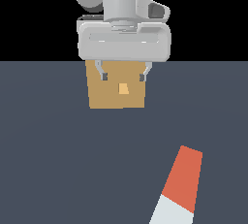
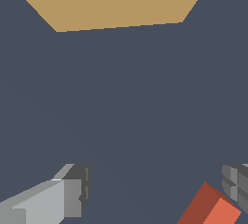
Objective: Insert the peg into the horizontal hole in a box.
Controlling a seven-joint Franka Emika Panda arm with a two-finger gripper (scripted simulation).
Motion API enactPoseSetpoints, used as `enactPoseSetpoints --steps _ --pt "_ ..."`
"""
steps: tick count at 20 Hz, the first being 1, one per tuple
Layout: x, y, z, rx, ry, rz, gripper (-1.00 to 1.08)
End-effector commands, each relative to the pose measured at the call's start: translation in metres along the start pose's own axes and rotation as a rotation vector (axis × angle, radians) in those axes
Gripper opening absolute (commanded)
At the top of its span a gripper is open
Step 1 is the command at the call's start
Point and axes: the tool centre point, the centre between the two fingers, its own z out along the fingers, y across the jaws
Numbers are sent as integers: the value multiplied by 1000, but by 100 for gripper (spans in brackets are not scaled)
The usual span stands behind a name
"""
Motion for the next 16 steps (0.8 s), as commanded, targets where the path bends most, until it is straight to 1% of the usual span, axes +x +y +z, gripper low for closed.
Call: enactPoseSetpoints --steps 1,5,9,13,16 --pt "0 0 0 0 0 0 100" --pt "-6 3 2 -1 -1 15 100" --pt "-23 11 9 -3 -2 59 100" --pt "-54 23 20 -7 -5 136 100" --pt "-87 34 32 -12 -8 216 100"
